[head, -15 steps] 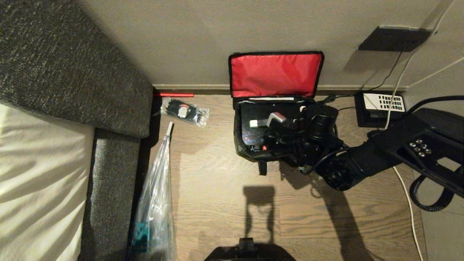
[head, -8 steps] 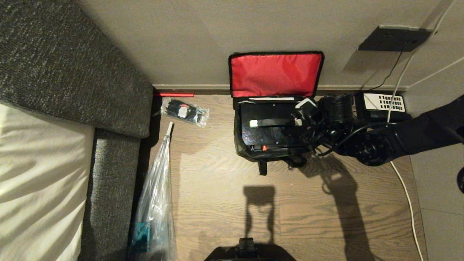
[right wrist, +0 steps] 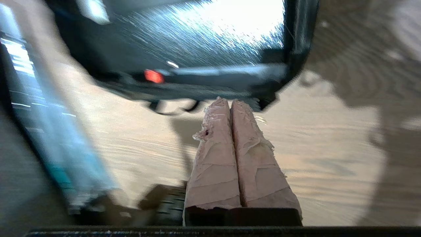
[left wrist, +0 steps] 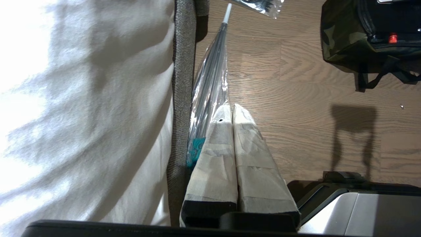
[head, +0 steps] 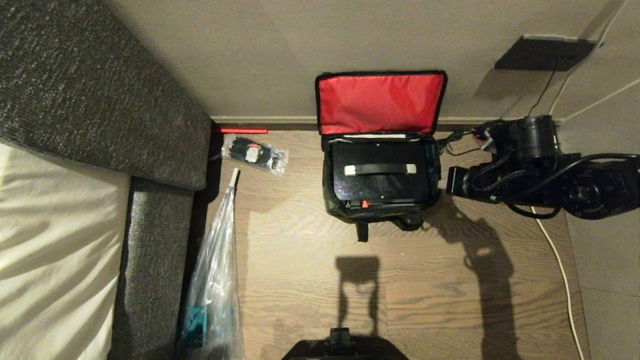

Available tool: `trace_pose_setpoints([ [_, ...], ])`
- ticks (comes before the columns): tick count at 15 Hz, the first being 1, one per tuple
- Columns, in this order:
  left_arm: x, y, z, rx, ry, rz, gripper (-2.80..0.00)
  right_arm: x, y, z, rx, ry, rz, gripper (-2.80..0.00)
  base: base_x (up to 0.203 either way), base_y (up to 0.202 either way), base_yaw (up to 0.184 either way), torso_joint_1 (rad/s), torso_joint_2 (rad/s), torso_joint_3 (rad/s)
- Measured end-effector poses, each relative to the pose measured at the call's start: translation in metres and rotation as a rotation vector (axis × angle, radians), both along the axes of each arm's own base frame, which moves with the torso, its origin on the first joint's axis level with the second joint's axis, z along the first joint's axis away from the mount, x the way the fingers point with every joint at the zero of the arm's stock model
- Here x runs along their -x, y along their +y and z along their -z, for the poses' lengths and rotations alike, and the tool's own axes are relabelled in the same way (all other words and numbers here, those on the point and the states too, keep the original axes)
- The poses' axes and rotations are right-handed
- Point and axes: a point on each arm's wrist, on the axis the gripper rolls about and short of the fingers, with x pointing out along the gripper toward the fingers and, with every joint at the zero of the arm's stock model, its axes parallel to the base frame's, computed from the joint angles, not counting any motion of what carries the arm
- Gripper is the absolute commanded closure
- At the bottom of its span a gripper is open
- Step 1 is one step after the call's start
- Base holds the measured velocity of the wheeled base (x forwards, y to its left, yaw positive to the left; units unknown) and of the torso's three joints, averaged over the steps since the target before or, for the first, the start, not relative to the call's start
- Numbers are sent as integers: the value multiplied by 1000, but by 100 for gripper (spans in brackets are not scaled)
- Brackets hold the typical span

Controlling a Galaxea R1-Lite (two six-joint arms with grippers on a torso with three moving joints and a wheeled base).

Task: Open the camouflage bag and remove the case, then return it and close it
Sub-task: Close the top of the storage box

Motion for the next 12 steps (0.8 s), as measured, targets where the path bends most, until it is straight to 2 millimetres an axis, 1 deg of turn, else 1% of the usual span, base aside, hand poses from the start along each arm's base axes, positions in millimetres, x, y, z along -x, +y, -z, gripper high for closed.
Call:
trace_pose_setpoints([
  [5, 0, 0, 0, 0, 0, 0, 0, 8, -5, -8, -23, -15, 1, 0, 0, 0, 0, 0, 0, 0],
  [12, 0, 0, 0, 3, 3, 0, 0, 10, -5, -7, -16, -13, 2, 0, 0, 0, 0, 0, 0, 0],
])
